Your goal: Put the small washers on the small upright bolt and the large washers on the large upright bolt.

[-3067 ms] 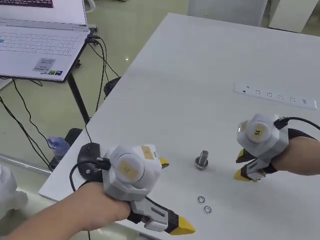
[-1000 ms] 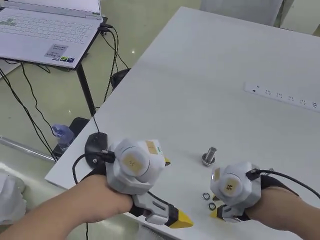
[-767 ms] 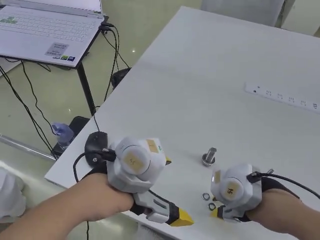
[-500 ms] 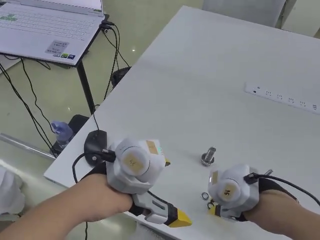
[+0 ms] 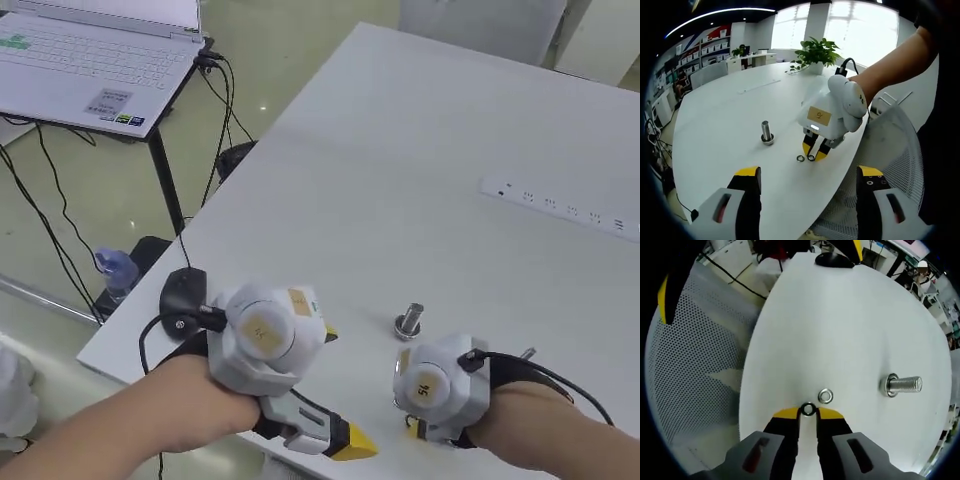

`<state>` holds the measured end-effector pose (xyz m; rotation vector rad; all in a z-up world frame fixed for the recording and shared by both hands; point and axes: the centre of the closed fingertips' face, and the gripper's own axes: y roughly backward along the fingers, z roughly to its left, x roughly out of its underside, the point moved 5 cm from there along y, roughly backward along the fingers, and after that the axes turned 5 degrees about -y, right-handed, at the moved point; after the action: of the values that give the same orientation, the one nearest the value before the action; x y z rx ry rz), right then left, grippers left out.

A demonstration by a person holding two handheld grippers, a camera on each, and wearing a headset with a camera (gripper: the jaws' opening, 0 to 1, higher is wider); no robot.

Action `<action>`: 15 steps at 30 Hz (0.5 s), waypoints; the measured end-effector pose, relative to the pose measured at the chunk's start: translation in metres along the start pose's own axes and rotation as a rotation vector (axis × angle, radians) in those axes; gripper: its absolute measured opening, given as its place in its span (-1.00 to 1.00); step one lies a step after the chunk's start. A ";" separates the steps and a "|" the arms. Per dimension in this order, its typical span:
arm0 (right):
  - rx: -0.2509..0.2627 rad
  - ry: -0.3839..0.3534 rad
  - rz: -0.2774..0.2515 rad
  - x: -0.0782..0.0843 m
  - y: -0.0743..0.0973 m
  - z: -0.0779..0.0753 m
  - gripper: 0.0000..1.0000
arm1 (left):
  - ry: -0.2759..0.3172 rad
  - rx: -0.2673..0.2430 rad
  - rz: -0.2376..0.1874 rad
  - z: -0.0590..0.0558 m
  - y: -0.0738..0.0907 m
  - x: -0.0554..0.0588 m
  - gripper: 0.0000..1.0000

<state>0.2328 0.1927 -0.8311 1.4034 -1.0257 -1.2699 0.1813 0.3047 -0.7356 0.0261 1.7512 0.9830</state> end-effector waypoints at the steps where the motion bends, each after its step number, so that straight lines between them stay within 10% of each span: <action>1: -0.003 -0.007 -0.008 0.001 0.000 -0.001 -0.75 | 0.001 0.000 0.000 0.000 0.000 0.000 0.54; 5: -0.036 -0.097 -0.084 0.004 0.001 -0.003 -0.76 | -0.005 0.002 0.011 -0.001 -0.001 -0.001 0.53; 15: -0.043 -0.137 -0.088 0.020 0.014 -0.008 -0.76 | -0.022 0.015 0.019 -0.004 -0.007 -0.005 0.51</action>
<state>0.2431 0.1709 -0.8218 1.3562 -1.0317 -1.4608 0.1833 0.2954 -0.7357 0.0633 1.7417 0.9799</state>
